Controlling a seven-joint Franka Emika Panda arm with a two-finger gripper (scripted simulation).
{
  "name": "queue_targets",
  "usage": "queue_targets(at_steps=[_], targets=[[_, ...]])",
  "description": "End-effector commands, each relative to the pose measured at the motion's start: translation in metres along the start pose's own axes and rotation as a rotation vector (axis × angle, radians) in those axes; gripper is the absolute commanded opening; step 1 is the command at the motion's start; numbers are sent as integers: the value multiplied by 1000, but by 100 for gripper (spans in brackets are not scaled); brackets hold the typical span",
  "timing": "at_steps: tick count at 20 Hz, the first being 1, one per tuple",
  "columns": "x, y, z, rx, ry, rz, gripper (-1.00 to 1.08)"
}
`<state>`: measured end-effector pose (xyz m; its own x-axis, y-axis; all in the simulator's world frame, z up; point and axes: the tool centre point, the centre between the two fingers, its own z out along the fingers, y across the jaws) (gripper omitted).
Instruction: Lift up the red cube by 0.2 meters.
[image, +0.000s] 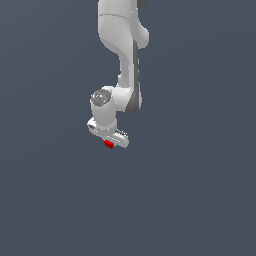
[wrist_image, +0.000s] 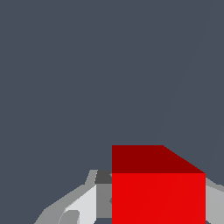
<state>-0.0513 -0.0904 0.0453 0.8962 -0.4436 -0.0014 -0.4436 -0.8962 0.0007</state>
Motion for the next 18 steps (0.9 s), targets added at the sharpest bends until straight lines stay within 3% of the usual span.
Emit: queue_targets(at_steps=[1, 18], targets=[[0, 0, -15, 1, 1, 0, -100], [-1, 1, -159, 0, 1, 1, -100]])
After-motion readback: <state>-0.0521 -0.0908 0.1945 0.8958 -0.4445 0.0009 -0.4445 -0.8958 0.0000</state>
